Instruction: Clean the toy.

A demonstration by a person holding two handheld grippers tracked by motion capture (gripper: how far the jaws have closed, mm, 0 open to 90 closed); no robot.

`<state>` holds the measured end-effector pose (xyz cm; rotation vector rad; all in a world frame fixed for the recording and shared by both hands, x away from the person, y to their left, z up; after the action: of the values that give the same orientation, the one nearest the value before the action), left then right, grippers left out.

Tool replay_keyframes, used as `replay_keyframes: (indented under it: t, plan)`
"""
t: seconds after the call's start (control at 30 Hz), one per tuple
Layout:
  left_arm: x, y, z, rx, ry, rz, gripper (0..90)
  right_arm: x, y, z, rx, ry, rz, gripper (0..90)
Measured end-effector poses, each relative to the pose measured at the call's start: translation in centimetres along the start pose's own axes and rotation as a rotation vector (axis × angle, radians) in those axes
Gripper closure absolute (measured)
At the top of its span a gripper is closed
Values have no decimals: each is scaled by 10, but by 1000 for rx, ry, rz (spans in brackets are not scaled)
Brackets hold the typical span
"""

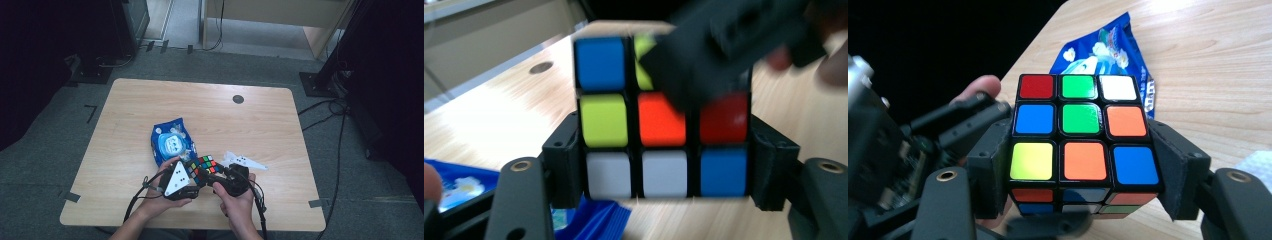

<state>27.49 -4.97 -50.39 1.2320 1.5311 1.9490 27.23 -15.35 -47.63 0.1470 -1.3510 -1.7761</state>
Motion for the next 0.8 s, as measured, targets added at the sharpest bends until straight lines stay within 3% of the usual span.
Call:
replay_keyframes:
  t: [0.07,0.13,0.33,0.8]
  plan:
    - [-1,-2,0,-8,6,6,315,1,1,0,-9,5,-4,344]
    - [0,0,0,21,-11,-9,323,3,3,-1,-7,12,-9,344]
    - [3,2,1,48,-31,-37,339,3,4,1,-10,25,-18,344]
    - [4,9,-1,128,-15,-88,342,-2,1,5,-21,30,-48,329]
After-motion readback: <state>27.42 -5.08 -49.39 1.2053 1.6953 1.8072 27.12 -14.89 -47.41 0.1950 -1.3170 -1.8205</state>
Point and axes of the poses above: each handheld gripper's, and its own axes: x roughly backward along the jaws, y roughly out of its top, z roughly to its left, the point moved 7 cm from there along -x, roughly forward along the jaws, and after that the axes turned 12 degrees about x, right-handed, at the moved point
